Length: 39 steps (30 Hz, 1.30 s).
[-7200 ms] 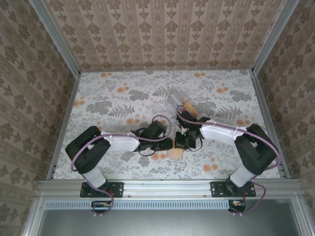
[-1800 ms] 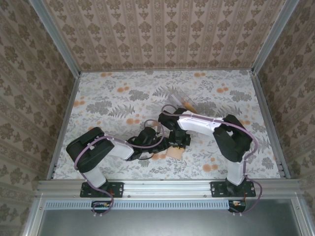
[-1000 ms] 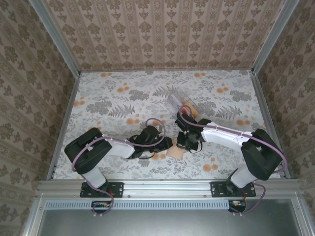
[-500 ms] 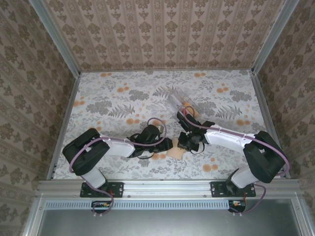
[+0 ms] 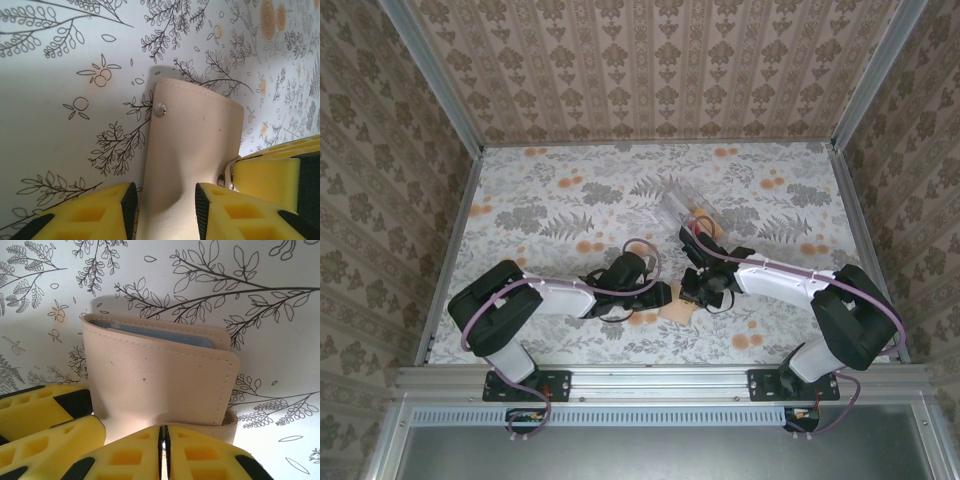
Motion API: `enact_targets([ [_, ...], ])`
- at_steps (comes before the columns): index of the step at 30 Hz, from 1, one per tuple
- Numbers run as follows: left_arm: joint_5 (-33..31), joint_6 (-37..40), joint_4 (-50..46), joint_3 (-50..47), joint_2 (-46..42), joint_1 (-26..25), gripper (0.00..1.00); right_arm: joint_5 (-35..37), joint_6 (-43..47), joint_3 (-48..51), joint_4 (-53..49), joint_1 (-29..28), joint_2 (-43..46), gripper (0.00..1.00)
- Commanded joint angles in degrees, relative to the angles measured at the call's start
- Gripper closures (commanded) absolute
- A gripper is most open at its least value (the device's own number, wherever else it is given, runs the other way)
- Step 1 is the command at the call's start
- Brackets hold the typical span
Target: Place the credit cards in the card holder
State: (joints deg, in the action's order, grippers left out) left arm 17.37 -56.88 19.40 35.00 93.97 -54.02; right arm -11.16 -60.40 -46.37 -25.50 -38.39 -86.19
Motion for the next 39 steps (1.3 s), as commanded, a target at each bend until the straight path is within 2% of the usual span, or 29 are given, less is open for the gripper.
enact_targets([
  [1, 1.9, 1.1, -6.1, -0.3, 2.0, -0.5, 0.63, -0.1, -0.4, 0.5, -0.8, 0.0, 0.3, 0.86],
  [13, 2.1, 0.5, -5.4, -0.2, 2.7, -0.6, 0.67, -1.4, -2.8, 1.5, 2.9, -1.8, -3.1, 0.87],
  [21, 1.9, -0.9, -4.4, -0.7, 3.2, -0.6, 0.69, 2.9, -1.4, 3.6, 0.9, -4.6, -2.0, 0.90],
  [30, 1.8, -1.7, -4.4, -0.7, 3.5, -0.6, 0.71, 8.2, -1.4, 13.3, 8.0, -6.2, -1.5, 0.93],
  [34, 1.4, -1.7, -5.2, -0.5, 3.0, -0.7, 0.71, 10.3, 0.0, 14.4, 9.3, -6.5, 1.7, 0.92],
  [39, 0.9, -1.6, -5.7, -0.4, 2.3, -0.7, 0.71, 8.2, 2.7, 10.8, 8.6, -6.2, 8.9, 0.89],
])
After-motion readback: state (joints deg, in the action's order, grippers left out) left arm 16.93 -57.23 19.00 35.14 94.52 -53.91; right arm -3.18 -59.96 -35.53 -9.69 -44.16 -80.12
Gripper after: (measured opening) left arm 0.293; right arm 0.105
